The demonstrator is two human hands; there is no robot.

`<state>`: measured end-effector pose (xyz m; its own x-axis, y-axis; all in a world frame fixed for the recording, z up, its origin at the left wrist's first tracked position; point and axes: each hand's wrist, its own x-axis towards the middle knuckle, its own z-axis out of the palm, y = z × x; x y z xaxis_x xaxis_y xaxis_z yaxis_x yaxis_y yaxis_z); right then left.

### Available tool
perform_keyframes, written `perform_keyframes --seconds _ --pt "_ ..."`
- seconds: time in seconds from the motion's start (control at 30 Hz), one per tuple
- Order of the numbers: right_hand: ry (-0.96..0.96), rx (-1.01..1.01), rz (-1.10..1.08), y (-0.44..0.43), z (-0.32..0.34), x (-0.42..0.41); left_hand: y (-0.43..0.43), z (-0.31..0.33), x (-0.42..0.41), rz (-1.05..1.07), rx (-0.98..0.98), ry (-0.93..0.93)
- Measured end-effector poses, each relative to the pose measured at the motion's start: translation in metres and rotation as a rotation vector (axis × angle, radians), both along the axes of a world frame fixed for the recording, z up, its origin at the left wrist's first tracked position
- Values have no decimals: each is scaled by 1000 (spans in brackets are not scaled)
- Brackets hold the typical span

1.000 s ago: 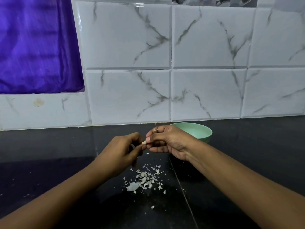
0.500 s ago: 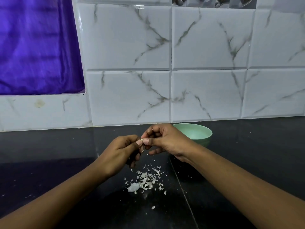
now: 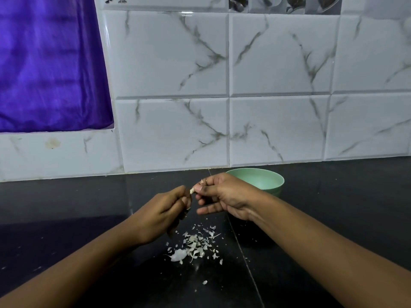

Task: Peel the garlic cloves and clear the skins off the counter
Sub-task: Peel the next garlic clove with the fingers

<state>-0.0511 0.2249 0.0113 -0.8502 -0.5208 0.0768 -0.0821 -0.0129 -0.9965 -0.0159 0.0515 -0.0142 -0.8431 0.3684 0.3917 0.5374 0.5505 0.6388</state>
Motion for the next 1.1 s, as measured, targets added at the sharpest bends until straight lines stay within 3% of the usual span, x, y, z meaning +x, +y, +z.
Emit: perform_keyframes --seconds 0.23,0.33,0.5,0.93,1.1 --pt "-4 10 -29 8 5 -3 -6 -2 -8 99 -130 37" --pt "62 25 -52 7 4 -4 -2 -1 -7 156 32 71" --pt "135 42 -64 5 1 -5 7 2 -2 141 400 -47" --pt "110 -1 -6 3 1 -1 8 6 -1 110 614 -266" --pt "147 11 -30 2 1 0 6 5 -1 186 621 -163"
